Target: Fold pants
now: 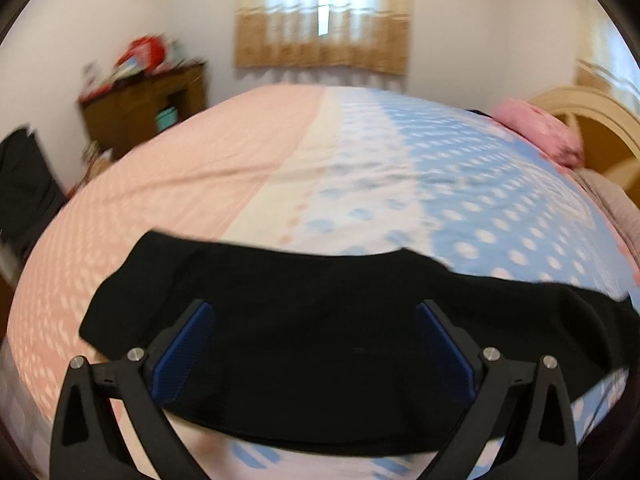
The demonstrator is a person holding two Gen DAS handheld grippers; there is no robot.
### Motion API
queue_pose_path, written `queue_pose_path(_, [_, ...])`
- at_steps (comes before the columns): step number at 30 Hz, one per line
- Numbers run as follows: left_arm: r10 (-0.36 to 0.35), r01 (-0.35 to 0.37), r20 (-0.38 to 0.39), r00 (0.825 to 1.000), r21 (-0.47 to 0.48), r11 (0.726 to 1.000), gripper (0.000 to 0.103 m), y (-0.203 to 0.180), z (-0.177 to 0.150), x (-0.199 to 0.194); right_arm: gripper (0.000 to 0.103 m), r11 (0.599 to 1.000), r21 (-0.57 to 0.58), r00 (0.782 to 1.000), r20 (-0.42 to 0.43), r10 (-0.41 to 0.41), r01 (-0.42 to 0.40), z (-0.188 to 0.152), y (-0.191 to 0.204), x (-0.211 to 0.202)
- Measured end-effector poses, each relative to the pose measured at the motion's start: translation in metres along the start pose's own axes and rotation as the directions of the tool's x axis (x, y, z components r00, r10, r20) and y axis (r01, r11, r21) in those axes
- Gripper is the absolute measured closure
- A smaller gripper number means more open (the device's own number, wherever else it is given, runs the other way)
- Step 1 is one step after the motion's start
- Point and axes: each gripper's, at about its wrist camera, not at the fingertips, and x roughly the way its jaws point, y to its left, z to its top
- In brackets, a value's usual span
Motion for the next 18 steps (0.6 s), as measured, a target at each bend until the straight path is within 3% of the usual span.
queue_pose_path(1, [-0.013, 0.013, 0.006, 1.000, 0.021, 1.000, 0.000, -0.007, 0.001, -0.002, 0.063, 0.999, -0.042, 0.999, 0.043, -0.027, 0.029, 0.006, 0.003, 0.002])
queue_pose_path(2, [-0.031, 0.031, 0.015, 0.999, 0.049, 0.998, 0.000, -0.018, 0.001, -0.006, 0.055, 0.996, -0.069, 0.996, 0.067, -0.054, 0.059, 0.007, 0.004, 0.004])
queue_pose_path(4, [-0.053, 0.051, 0.021, 0.998, 0.078, 0.996, 0.000, -0.030, 0.001, -0.010, 0.055, 0.988, -0.117, 0.993, 0.071, -0.089, 0.097, 0.012, 0.005, 0.022])
queue_pose_path(7, [-0.089, 0.088, 0.008, 0.996, 0.101, 0.991, 0.000, -0.044, -0.001, -0.013, 0.055, 0.984, -0.165, 0.997, -0.006, -0.074, 0.072, 0.015, 0.007, 0.056])
queue_pose_path(11, [-0.091, 0.092, -0.017, 0.996, 0.110, 0.990, 0.000, -0.052, -0.003, -0.009, 0.056, 0.964, -0.250, 0.988, -0.094, -0.121, 0.094, 0.015, 0.018, 0.095])
queue_pose_path(13, [-0.090, 0.092, -0.026, 0.996, 0.107, 0.990, 0.000, -0.054, -0.006, -0.008, 0.067, 0.942, -0.299, 0.969, -0.141, -0.202, 0.153, 0.009, 0.020, 0.114])
queue_pose_path(14, [-0.089, 0.092, -0.029, 0.996, 0.104, 0.990, 0.000, -0.055, -0.007, -0.007, 0.075, 0.920, -0.346, 0.963, -0.123, -0.240, 0.185, 0.006, 0.026, 0.115])
queue_pose_path(16, [-0.085, 0.088, -0.038, 0.996, 0.101, 0.991, 0.000, -0.056, -0.008, -0.005, 0.097, 0.922, -0.354, 0.967, -0.130, -0.218, 0.160, 0.005, 0.028, 0.111])
queue_pose_path(18, [-0.079, 0.084, -0.051, 0.996, 0.097, 0.992, 0.000, -0.056, -0.009, -0.002, 0.097, 0.935, -0.323, 0.981, -0.078, -0.180, 0.146, 0.008, 0.027, 0.094])
